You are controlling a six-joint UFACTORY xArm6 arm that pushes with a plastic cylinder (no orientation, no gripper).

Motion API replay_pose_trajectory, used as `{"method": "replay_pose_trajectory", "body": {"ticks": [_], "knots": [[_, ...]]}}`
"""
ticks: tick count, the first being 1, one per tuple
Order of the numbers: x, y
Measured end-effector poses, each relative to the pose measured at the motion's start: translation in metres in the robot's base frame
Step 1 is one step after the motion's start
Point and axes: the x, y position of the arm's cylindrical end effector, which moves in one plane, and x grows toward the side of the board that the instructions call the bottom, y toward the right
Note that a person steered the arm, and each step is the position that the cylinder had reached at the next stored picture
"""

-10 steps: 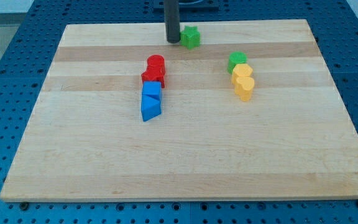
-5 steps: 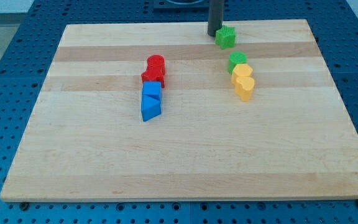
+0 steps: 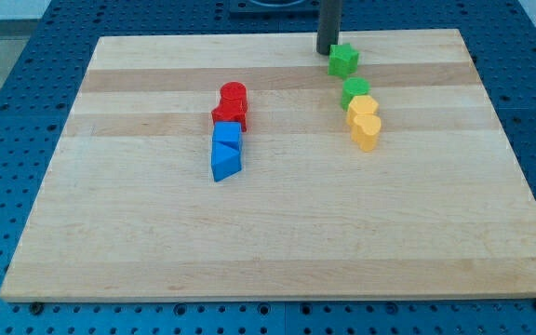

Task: Push the green star above the green circle

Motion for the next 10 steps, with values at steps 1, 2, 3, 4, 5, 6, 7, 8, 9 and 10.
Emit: {"method": "replay_pose_trajectory", "body": {"ticks": [1, 2, 3, 4, 5, 6, 7, 8, 9, 10], "knots": [[0.002, 0.000], [0.008, 0.000], [0.013, 0.000], [0.018, 0.000], [0.022, 0.000], [0.025, 0.003], [0.025, 0.012], [0.009, 0.013], [-0.005, 0.025], [-0.005, 0.048]]}}
